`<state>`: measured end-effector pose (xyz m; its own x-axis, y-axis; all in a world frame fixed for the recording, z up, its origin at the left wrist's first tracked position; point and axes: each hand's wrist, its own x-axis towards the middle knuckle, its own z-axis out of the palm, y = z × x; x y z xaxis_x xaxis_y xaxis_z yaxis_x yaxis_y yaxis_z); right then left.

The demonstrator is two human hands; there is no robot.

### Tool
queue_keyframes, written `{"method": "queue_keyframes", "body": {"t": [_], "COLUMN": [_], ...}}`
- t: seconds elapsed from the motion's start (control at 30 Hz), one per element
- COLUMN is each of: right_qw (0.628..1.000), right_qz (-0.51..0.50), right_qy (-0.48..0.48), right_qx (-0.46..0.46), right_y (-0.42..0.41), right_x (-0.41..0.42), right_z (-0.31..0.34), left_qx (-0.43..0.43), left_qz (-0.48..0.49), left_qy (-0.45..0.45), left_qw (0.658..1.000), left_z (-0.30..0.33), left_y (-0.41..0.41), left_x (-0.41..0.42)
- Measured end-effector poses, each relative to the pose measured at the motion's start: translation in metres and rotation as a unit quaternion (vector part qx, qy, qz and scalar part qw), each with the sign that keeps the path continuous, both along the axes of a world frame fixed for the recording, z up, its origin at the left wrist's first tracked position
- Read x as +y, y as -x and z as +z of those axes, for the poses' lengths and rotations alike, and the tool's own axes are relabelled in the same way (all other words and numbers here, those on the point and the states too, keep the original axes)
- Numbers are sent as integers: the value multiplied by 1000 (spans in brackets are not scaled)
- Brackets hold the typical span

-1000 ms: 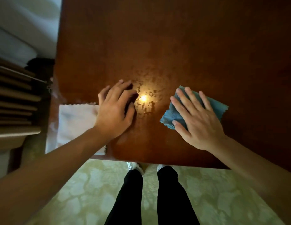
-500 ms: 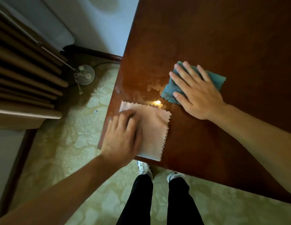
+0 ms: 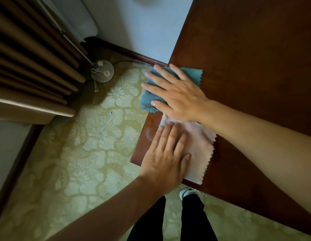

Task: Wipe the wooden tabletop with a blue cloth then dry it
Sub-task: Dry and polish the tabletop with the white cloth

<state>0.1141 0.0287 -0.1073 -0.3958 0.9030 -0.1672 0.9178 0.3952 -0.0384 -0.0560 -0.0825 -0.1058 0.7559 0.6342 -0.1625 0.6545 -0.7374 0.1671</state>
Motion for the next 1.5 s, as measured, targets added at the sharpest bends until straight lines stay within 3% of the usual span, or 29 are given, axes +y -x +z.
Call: {"method": "queue_keyframes", "body": {"t": [0.27,0.47,0.6,0.7,0.8,1.17,1.3,1.5], "right_qw": [1000,1000,996,957,893,927,920,908], "right_qz": [1,-1,-44,-178,-287,-228,-249,-279], "right_qy": [-13,-6,16,-87,-213,-207,-196,-215], "right_qx": [5,-3,80,213,272,216,230,229], "right_y": [-8,-31,-28,-28,-25,-17,-17,-40], "right_x": [-7,-29,-30,-37,-63,-142,-163,-196], "right_z": [3,2,10,18,20,1,-4,-1], "left_qx": [-7,73,90,18,-35,-30,-44,-20], "left_qz": [-24,-20,2,-25,-88,-79,-44,-90], "left_qy": [4,28,42,35,12,-30,-32,-14], "left_qw": [1000,997,995,999,995,996,998,996], "left_z": [5,17,30,35,24,-5,-7,-7], "left_y": [15,18,14,1,-15,14,9,-54], "left_x": [8,5,4,17,23,9,-3,-52]}}
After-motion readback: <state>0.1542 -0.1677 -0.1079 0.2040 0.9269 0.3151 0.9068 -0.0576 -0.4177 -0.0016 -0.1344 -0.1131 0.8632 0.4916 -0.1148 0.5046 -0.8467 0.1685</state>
